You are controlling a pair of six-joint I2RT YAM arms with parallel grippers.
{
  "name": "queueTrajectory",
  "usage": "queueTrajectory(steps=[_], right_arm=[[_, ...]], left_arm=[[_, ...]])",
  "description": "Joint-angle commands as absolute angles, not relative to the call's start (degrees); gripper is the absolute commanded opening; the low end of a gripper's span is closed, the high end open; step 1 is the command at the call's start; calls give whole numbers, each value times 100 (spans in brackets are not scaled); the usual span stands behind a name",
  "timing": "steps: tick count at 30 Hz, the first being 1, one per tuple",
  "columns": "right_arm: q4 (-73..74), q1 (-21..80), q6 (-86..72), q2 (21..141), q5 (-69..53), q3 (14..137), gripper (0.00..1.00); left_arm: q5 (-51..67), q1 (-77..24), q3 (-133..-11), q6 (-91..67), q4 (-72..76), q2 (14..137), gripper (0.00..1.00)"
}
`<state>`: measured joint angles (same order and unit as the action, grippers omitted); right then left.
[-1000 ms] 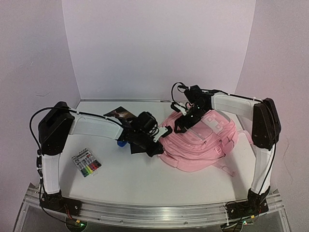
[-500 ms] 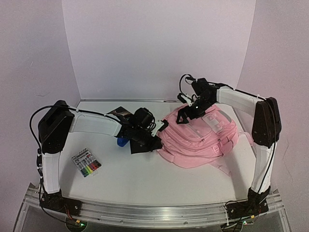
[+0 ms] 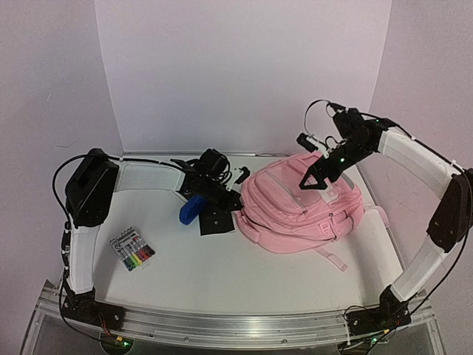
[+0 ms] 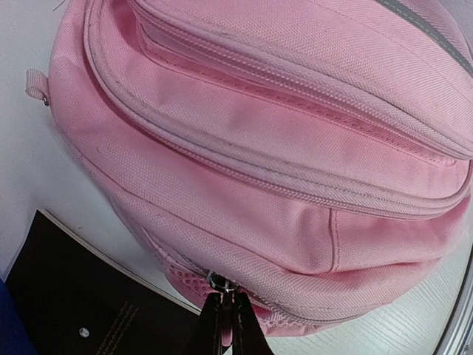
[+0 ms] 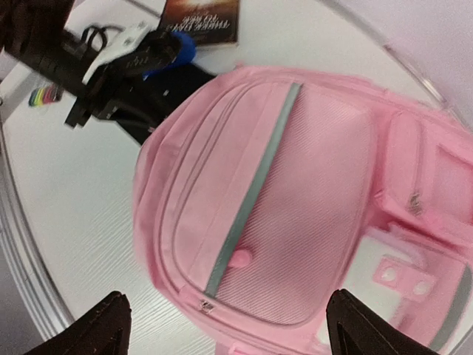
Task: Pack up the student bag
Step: Zip the student bag at the center of the board.
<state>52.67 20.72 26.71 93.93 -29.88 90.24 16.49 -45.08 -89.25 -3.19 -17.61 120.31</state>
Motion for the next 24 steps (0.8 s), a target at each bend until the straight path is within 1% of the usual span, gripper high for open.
queueTrajectory(steps=[1,4,8,11,15,16,18,20,21,22,24], right_arm=[[5441,2646,2726,9550,-3157,8290,80],[5103,2993,2236,9684,-3166,8119,70],[4497,3032,1638,10065,-2880,8059,59],[4126,3033,1350,10328,-2650,8145,56],[3930,3011,895,10663,-2622,8554,56],[3934,2985,783,10712,-2703,8695,57],[3963,2831,582,10745,-3084,9036,61],[4124,2555,538,10667,-3519,9399,70],[4253,2385,595,10615,-3627,9574,76],[4384,2221,672,10564,-3692,9740,82],[4714,1919,1009,10518,-3556,10081,90]], left_arm=[[1844,-4637,-8887,-187,-1792,11647,0],[1791,-4780,-8744,-34,-1984,11515,0],[1736,-5088,-8539,280,-2157,11347,0],[1590,-5390,-8312,335,-2173,11143,0],[1387,-5864,-8181,294,-2198,11102,0],[1362,-5932,-8185,181,-2174,11142,0],[1305,-5967,-8176,-147,-2061,11241,0],[1192,-5942,-8084,-389,-1826,11279,0],[1165,-5926,-8081,-430,-1773,11305,0],[1136,-5910,-8097,-462,-1743,11338,0],[1075,-5877,-8227,-500,-1781,11462,0]])
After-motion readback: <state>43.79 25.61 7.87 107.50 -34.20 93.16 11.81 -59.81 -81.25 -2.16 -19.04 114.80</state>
